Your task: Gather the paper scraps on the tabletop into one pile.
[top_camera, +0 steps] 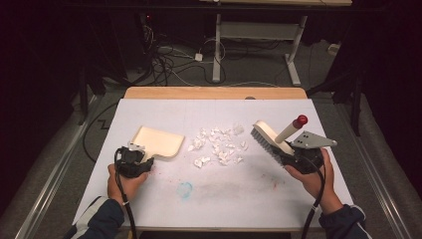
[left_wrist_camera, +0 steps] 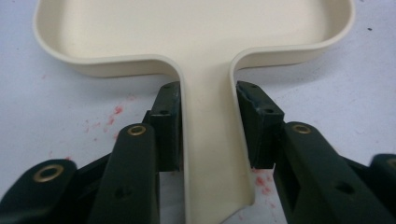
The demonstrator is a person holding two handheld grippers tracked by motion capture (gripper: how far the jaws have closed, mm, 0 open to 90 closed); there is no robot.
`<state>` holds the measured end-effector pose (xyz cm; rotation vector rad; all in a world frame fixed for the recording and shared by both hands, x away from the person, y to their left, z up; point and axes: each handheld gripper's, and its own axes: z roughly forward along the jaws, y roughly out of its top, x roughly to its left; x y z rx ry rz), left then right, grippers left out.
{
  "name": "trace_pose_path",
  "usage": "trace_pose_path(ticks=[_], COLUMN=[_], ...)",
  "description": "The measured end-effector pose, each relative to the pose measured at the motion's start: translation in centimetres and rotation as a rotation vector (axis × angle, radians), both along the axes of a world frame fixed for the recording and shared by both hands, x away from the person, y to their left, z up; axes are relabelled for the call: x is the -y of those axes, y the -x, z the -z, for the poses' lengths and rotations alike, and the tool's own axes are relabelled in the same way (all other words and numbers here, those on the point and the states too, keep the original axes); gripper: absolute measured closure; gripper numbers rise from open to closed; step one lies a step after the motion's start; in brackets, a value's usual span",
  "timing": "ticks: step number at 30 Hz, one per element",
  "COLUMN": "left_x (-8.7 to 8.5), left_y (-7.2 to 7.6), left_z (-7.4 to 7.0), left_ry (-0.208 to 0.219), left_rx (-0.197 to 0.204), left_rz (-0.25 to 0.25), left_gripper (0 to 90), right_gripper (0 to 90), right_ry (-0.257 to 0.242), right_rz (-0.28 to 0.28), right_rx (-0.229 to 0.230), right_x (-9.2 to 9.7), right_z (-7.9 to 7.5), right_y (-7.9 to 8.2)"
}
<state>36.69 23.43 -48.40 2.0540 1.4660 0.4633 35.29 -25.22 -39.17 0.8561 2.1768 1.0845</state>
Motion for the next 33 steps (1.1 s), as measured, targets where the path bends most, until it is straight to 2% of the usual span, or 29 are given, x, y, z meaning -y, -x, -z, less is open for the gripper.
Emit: trace_pose_path(ticks=[4,9,11,14,17,18,20,22,23,25,27,29,30,32,33], left_x=[-0.1,-0.2,0.1,0.4,0.4,0.4,0.6,0.5,0.5,0.3,0.1,-0.2,-0.3,-0.7,-0.8], left_y=[0.0,0.2,0.2,0.2,0.3,0.3,0.3,0.5,0.6,1.0,1.6,2.1,2.4,3.0,3.4], left_z=[0.0,0.1,0.0,0.1,0.1,0.1,0.0,-0.1,-0.2,-0.5,-0.8,-1.1,-1.2,-1.5,-1.6], left_ry=[0.014,0.058,0.046,0.053,0.060,0.064,0.039,0.041,0.028,0.042,0.015,0.013,0.006,0.028,0.023], left_rx=[0.000,-0.005,-0.001,0.001,0.006,0.005,0.010,0.011,0.020,0.042,0.060,0.080,0.090,0.123,0.134], left_rz=[-0.007,-0.087,-0.136,-0.175,-0.177,-0.164,-0.160,-0.145,-0.142,-0.115,-0.099,-0.068,-0.061,-0.027,-0.014], left_gripper=[62.6,63.2,63.3,63.3,62.5,59.8,52.3,47.2,44.5,39.7,34.7,30.5,28.5,26.3,25.0], right_gripper=[67.3,67.3,67.3,67.3,67.3,67.3,67.3,67.3,67.3,67.3,67.4,67.3,67.4,67.4,67.4], right_ry=[-0.001,0.002,0.006,0.004,0.004,0.003,0.002,0.006,0.006,0.010,0.016,0.021,0.029,0.055,0.072], right_rz=[-0.001,-0.001,0.006,0.009,0.009,0.012,0.009,0.013,0.013,0.016,0.021,0.033,0.038,0.051,0.063], right_rx=[-0.006,-0.009,-0.010,-0.014,-0.015,-0.016,-0.019,-0.018,-0.020,-0.017,-0.014,-0.013,-0.013,-0.006,-0.005], right_x=[0.0,-0.1,-0.1,-0.1,-0.1,-0.1,-0.1,-0.1,-0.1,-0.1,-0.2,-0.2,-0.3,-0.5,-0.7], right_z=[0.1,0.2,0.2,0.2,0.2,0.2,0.3,0.3,0.3,0.3,0.3,0.4,0.4,0.6,0.8], right_y=[0.0,0.0,-0.1,-0.1,-0.1,-0.1,-0.2,-0.3,-0.4,-0.6,-1.1,-1.8,-2.2,-3.3,-3.9])
